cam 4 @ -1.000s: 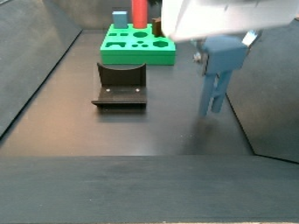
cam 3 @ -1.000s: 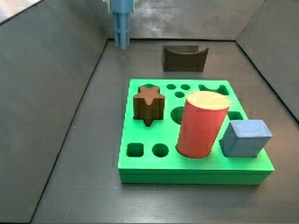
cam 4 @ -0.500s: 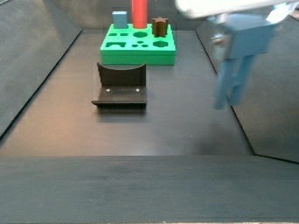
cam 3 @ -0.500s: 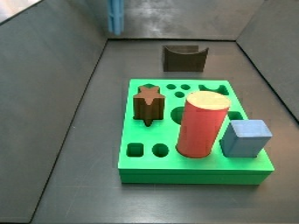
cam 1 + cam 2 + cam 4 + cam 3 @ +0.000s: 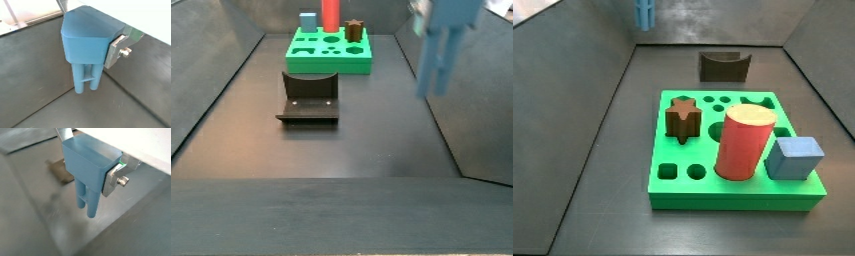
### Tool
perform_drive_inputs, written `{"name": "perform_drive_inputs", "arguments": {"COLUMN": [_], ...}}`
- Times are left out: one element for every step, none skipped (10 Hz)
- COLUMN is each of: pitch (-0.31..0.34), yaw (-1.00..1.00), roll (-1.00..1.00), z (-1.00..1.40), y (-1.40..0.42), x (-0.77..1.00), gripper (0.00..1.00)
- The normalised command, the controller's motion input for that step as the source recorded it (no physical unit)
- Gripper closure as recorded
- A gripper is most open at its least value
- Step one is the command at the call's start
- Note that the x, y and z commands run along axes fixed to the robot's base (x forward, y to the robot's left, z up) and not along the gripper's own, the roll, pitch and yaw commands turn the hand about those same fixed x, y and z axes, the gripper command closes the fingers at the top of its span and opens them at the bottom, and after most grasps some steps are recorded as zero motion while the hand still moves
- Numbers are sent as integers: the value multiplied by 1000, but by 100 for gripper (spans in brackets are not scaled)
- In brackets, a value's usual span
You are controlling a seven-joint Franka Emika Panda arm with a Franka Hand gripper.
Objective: Pick up the 3 prong object. Move up. Move to above the board. Insert the 3 prong object.
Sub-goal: Move to above the board.
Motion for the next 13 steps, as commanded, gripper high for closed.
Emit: {"name": "perform_drive_inputs", "arguments": {"pitch": [-70,12,29,41,45,45,45,61,70,95,103,117,114], "yaw": [-650,-286,-182,-49,-33,-11,-7,1,7,6,7,8,2], "roll": [-41,-60,-64,-56,-45,-24,-23,-4,-3,-18,-7,19,11], "z": [306,305,309,314,314,318,320,321,321,322,322,323,324], "y": [-1000,-1000,-1000,-1000,-1000,-1000,-1000,-1000,-1000,-1000,-1000,-1000,-1000], "x": [262,263,265,267,268,269,273,277,283,301,305,322,339], "gripper": [100,100,100,100,100,100,100,100,100,100,100,100,100]}}
